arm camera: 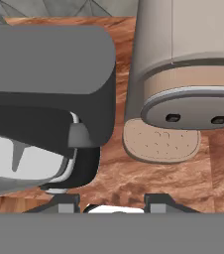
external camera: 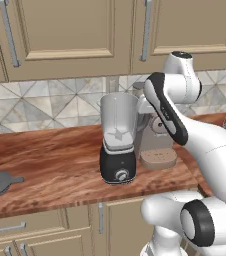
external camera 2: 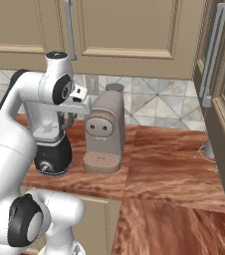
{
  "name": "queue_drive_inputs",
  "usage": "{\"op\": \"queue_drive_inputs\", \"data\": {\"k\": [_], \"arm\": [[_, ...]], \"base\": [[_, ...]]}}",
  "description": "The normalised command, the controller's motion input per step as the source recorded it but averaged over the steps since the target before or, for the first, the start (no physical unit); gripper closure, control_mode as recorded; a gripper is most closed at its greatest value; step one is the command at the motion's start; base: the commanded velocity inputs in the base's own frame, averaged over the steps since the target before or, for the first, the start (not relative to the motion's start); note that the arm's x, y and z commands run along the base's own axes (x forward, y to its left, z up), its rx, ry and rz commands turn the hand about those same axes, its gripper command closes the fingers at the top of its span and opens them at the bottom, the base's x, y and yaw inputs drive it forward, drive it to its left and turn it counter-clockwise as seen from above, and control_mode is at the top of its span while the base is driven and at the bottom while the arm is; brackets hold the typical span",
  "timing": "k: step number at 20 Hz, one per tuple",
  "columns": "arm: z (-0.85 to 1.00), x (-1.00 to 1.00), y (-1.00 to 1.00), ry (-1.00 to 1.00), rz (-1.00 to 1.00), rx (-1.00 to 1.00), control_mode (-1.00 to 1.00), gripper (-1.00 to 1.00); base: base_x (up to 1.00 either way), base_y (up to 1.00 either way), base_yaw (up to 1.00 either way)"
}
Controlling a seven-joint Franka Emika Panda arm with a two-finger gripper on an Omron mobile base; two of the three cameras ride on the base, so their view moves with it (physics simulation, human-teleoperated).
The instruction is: Close the lid blender by securely placing the lid on top.
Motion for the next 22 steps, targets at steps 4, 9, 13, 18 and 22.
{"op": "queue_drive_inputs", "data": {"k": [4, 9, 13, 18, 22], "arm": [[0.00, -0.25, 0.01, -0.03, 0.00, 0.00, -1.00, -1.00], [0.00, -0.33, 0.09, -0.02, 0.00, 0.00, -1.00, -1.00], [0.00, -0.08, 0.02, 0.00, 0.00, 0.00, 1.00, -1.00], [0.00, 0.00, 0.00, 0.00, 0.00, 0.00, 1.00, -1.00], [0.00, 0.00, 0.00, 0.00, 0.00, 0.00, 1.00, -1.00]], "base": [[0.00, 0.00, 0.00], [0.00, 0.00, 0.00], [-0.40, 0.26, 0.00], [-0.38, 0.93, 0.00], [0.05, 1.00, 0.00]]}}
